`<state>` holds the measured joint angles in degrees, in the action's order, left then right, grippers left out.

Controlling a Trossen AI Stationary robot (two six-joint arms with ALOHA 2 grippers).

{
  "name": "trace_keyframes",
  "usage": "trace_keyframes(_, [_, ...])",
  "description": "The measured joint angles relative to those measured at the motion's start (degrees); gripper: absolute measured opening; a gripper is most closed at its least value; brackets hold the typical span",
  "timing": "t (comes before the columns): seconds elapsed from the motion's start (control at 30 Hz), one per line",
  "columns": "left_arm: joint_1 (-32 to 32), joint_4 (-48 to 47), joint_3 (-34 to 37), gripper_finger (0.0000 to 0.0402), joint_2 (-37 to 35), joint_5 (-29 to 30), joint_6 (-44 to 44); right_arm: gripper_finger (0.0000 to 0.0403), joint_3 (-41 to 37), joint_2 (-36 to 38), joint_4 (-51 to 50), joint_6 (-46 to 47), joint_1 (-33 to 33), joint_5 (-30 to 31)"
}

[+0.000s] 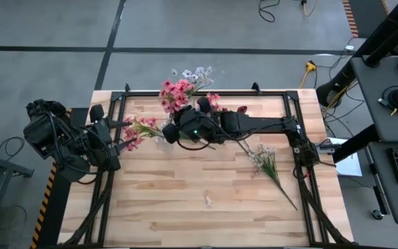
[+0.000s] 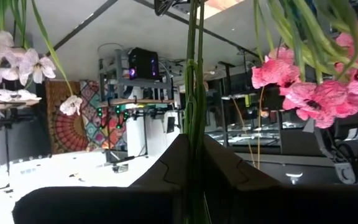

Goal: Sort flowers into vase by color
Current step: Put the left pink flower into the bottom left transparent vase

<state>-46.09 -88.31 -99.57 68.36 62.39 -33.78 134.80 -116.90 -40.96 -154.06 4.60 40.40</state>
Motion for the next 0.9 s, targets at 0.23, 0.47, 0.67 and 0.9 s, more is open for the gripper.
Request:
trace_keyframes(0.23, [-0.01, 0.00, 0.00, 0.0201, 0.00, 0.00, 0.00, 0.0027, -0.03, 0.00, 1.80, -2.40, -0.15, -0.73])
trace_keyframes(0.47, [-0.01, 0.02, 0.00, 0.0201, 0.00, 0.00, 0.00, 0.0027, -0.04, 0.00, 3.79, -2.73, -0.15, -3.56])
trace_keyframes(0.67, [-0.01, 0.02, 0.00, 0.0201, 0.00, 0.00, 0.00, 0.0027, -0.04, 0.00, 3.81, -2.70, -0.15, -3.44])
trace_keyframes(0.9, [-0.02, 0.24, 0.00, 0.0201, 0.00, 0.00, 0.00, 0.0027, -0.12, 0.00, 3.36, -2.62, -0.15, -3.39])
